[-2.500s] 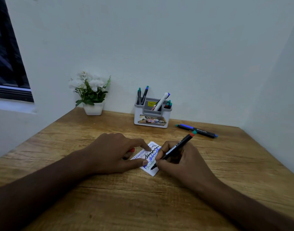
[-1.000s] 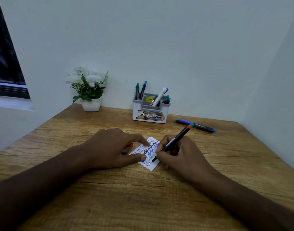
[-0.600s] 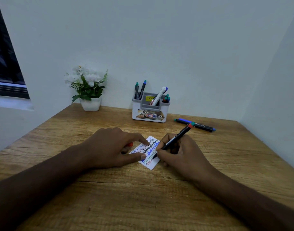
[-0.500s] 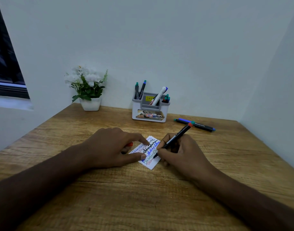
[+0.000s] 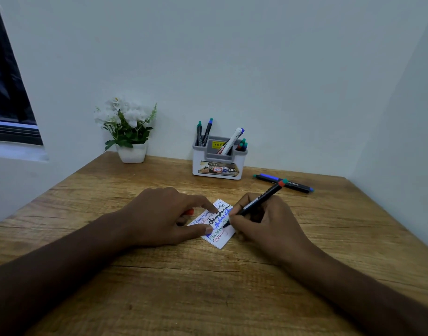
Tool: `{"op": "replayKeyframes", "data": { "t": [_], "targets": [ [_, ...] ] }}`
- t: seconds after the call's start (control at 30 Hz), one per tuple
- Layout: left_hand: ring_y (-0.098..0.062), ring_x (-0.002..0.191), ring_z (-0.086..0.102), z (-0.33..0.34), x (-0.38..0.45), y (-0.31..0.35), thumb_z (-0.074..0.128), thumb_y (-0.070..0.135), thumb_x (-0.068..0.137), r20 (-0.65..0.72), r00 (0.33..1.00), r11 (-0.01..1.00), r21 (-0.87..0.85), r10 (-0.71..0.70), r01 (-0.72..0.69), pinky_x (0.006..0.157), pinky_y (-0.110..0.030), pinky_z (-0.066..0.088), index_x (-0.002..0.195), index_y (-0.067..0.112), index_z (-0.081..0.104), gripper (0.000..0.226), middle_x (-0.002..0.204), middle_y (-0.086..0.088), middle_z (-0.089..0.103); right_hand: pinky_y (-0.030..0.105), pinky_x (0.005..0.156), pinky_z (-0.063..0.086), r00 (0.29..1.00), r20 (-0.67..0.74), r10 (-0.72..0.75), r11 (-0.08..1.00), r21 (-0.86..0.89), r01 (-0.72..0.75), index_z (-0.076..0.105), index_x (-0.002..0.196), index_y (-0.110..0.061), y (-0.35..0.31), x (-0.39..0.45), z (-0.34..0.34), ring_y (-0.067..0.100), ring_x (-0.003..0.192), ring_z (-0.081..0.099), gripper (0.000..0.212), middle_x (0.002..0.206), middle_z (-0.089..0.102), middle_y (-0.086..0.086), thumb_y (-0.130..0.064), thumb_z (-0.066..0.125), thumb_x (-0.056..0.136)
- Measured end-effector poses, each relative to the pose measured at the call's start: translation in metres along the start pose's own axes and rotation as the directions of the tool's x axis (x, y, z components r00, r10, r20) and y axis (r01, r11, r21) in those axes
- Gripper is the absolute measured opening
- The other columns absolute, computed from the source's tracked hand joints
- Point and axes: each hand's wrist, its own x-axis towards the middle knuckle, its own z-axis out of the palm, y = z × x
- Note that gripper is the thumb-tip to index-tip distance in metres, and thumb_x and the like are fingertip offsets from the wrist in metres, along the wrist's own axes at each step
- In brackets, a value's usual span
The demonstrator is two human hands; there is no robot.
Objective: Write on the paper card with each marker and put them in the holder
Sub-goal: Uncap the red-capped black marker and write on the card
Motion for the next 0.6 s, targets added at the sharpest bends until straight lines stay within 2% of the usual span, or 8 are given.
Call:
{"op": "replayKeyframes", "data": {
  "t": [0.07,0.13,0.2,0.27,0.37,0.4,0.5,0.6],
  "targets": [
    [0.023,0.080,0.050,0.000,0.000,0.001,0.038,0.084,0.090,0.004,1.000,1.000,0.007,0.000,0.000,0.053,-0.020,0.027,0.137,0.063,0.043,0.052,0.063,0.016,0.057,0.025,0.068,0.061,0.998,-0.047,0.034,0.991,0.130,-0.027,0.078,0.084,-0.022,0.002,0.002,-0.002,0.006,0.076,0.077,0.012,0.082,0.082,-0.003,-0.011,0.078,0.089],
    [0.025,0.080,0.049,0.000,0.000,0.002,0.039,0.084,0.089,0.001,1.000,1.000,0.003,-0.007,0.007,0.053,-0.022,0.029,0.139,0.062,0.041,0.055,0.062,0.018,0.057,0.030,0.075,0.063,0.997,0.003,0.077,0.942,0.327,-0.074,0.080,0.090,-0.012,0.003,0.005,-0.003,0.016,0.082,0.079,0.012,0.087,0.083,0.009,-0.002,0.073,0.090],
    [0.025,0.078,0.049,0.000,0.000,0.003,0.043,0.085,0.087,-0.022,1.000,1.000,-0.009,-0.022,0.022,0.054,-0.024,0.031,0.142,0.061,0.038,0.060,0.062,0.024,0.055,0.032,0.079,0.067,0.990,0.088,0.114,0.822,0.551,-0.143,0.078,0.097,0.003,0.003,0.006,-0.001,0.024,0.087,0.079,0.015,0.097,0.082,0.020,0.004,0.064,0.096],
    [0.028,0.078,0.048,-0.001,0.001,0.005,0.049,0.086,0.083,-0.049,0.998,0.999,-0.028,-0.032,0.031,0.052,-0.022,0.029,0.146,0.059,0.034,0.069,0.062,0.032,0.053,0.028,0.076,0.067,0.984,0.125,0.126,0.734,0.655,-0.178,0.077,0.099,0.011,0.002,0.007,-0.001,0.026,0.091,0.081,0.022,0.104,0.082,0.019,0.002,0.057,0.101],
    [0.032,0.080,0.044,-0.002,0.001,0.009,0.056,0.083,0.082,-0.043,0.998,0.996,-0.082,-0.042,0.039,0.052,-0.020,0.027,0.151,0.054,0.029,0.080,0.074,0.059,0.044,0.027,0.073,0.067,0.988,0.117,0.100,0.713,0.684,-0.154,0.080,0.095,0.003,0.002,0.007,-0.001,0.026,0.088,0.082,0.021,0.103,0.083,0.020,0.002,0.060,0.101],
    [0.029,0.080,0.047,-0.002,0.001,0.010,0.057,0.082,0.081,-0.037,0.998,0.995,-0.094,-0.044,0.041,0.052,-0.021,0.027,0.153,0.053,0.028,0.082,0.076,0.060,0.044,0.028,0.074,0.067,0.991,0.104,0.083,0.732,0.669,-0.131,0.081,0.094,-0.002,0.002,0.007,0.000,0.026,0.086,0.082,0.018,0.101,0.083,0.021,0.002,0.064,0.099],
    [0.016,0.076,0.055,-0.001,0.001,0.010,0.062,0.077,0.083,-0.049,0.998,0.993,-0.115,-0.043,0.038,0.052,-0.020,0.028,0.156,0.051,0.024,0.087,0.075,0.048,0.053,0.033,0.079,0.068,0.998,0.062,0.016,0.795,0.604,-0.051,0.082,0.092,-0.010,0.003,0.005,0.001,0.026,0.085,0.082,0.011,0.095,0.083,0.020,-0.002,0.076,0.093],
    [0.025,0.076,0.050,-0.001,0.001,0.011,0.069,0.071,0.083,-0.049,0.997,0.989,-0.135,-0.062,0.055,0.054,-0.018,0.028,0.157,0.050,0.023,0.090,0.074,0.056,0.047,0.029,0.076,0.066,0.998,0.062,-0.023,0.827,0.562,-0.016,0.083,0.092,-0.011,0.003,0.004,0.001,0.023,0.084,0.082,0.006,0.093,0.083,0.018,-0.006,0.081,0.089]
  ]
}}
